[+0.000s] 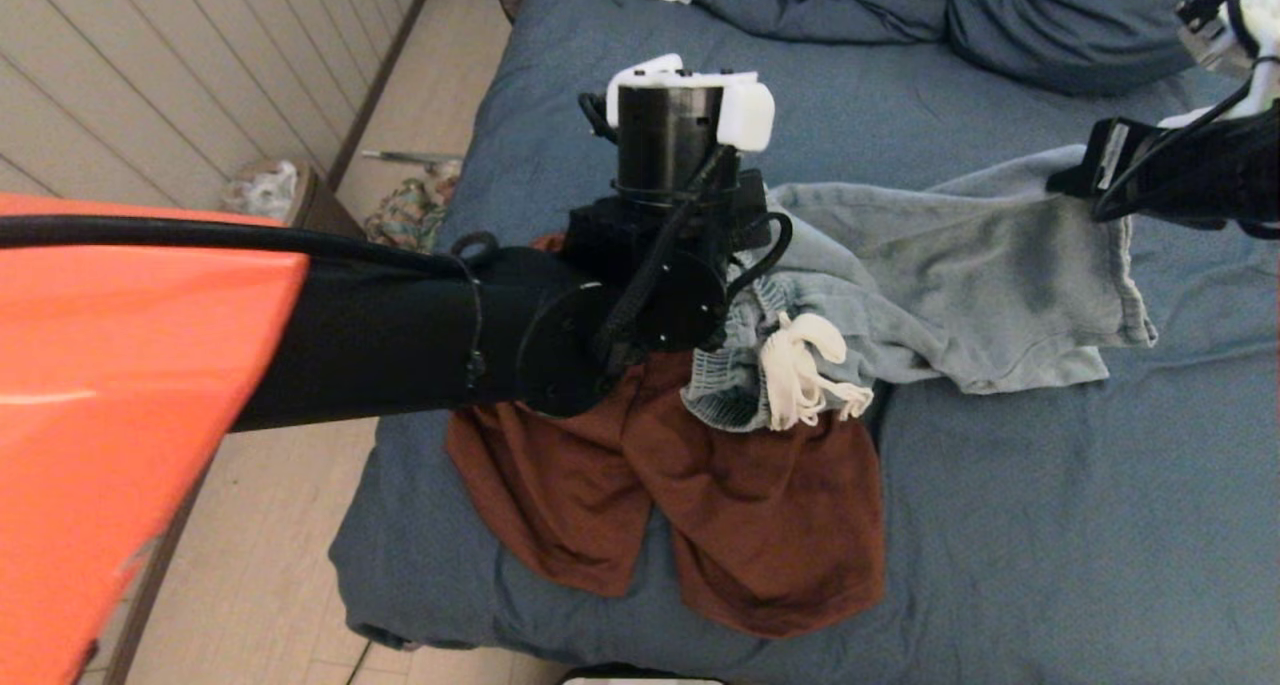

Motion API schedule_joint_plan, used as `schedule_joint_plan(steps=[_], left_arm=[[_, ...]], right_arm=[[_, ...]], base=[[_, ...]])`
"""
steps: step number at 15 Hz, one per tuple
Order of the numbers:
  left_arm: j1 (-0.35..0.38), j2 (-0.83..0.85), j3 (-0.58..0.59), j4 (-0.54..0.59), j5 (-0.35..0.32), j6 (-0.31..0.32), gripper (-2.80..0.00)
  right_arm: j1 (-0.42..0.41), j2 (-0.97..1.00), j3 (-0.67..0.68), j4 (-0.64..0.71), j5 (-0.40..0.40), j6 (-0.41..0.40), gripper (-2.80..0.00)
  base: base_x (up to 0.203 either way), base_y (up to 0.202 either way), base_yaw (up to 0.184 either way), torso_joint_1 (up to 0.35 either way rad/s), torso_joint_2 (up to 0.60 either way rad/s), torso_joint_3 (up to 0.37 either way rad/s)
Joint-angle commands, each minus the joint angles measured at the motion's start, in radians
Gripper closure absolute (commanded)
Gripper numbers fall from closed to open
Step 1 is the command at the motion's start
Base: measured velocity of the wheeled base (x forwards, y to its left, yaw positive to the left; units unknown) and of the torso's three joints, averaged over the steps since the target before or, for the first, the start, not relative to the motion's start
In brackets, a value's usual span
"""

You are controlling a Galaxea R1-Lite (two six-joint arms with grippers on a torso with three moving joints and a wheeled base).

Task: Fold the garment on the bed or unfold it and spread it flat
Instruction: Unford the blue shorts

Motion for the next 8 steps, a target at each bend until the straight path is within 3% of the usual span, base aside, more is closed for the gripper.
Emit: schedule_joint_plan(steps=[1, 8], left_arm=[[0.003, -0.151, 0.065, 0.002, 0.004, 0.003, 0.0], [-0.029, -0.456, 0.235, 0.004, 0.005, 0.12, 0.0]], right_arm=[[0.032, -0.124, -0.035, 0.062, 0.0, 0.0, 0.0], [0.042, -0.329, -0.14, 0.232, 0.005, -0.008, 0.0]], base=[[0.0, 0.0, 0.0, 0.0, 0.0, 0.0], [0.0, 0.0, 0.0, 0.0, 0.0, 0.0]])
